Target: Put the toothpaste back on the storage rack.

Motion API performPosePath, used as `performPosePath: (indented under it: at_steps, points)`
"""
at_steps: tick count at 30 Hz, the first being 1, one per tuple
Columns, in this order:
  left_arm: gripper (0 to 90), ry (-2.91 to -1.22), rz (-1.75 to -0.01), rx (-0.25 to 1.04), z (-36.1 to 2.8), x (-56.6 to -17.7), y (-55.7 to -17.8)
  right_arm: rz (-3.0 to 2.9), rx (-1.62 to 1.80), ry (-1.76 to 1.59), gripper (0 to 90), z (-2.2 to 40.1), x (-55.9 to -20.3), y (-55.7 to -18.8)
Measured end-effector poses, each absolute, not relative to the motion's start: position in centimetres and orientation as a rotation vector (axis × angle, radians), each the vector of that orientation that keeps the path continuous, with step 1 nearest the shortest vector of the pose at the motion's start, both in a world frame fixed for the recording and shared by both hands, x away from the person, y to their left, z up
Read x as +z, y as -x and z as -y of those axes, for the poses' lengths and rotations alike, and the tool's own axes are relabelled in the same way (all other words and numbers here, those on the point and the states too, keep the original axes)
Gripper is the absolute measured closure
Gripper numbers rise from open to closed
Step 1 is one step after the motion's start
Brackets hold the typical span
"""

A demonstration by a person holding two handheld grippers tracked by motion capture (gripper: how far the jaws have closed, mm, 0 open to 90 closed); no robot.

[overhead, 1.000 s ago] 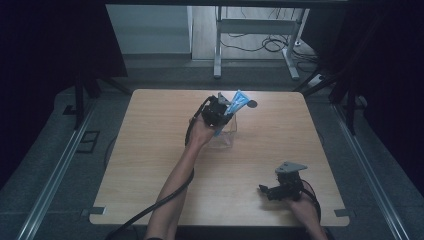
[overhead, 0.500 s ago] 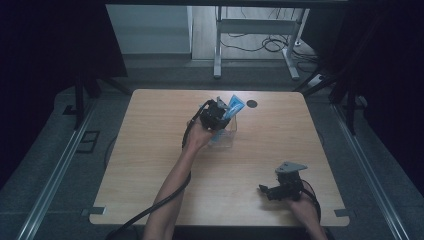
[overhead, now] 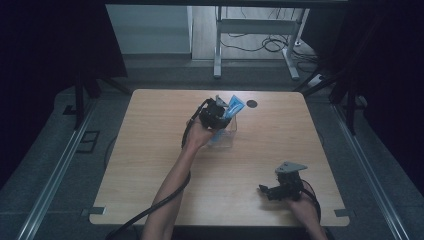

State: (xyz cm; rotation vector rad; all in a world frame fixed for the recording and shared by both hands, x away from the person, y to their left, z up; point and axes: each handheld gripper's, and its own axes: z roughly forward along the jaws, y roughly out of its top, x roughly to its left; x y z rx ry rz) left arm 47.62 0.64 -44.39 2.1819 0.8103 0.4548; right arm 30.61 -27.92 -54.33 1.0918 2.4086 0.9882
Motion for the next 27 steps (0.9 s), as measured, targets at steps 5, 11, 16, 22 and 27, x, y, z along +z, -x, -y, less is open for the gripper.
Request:
performPosePath:
  at_steps: [5,11,16,22,27]
  points:
    - [51.1,-2.157,-0.816,0.445,-0.9,-43.8,-47.5,-2.408,0.988,-1.092,0.8,27.9,-54.3,-30.6]
    - [43.8,-2.14,-0.833,0.417,-1.1,-43.5,-47.3,-2.408,0.988,-1.092,0.8,27.9,-54.3,-30.6]
    - [34.1,-2.119,-0.848,0.41,-1.3,-43.4,-47.1,-2.408,0.988,-1.092,0.8,27.9,-54.3,-30.6]
    - [22.7,-2.102,-0.86,0.383,-1.4,-43.0,-46.8,-2.408,0.987,-1.092,0.8,27.9,-54.3,-30.6]
    - [15.4,-2.094,-0.865,0.374,-1.4,-42.7,-46.6,-2.408,0.987,-1.092,0.8,27.9,-54.3,-30.6]
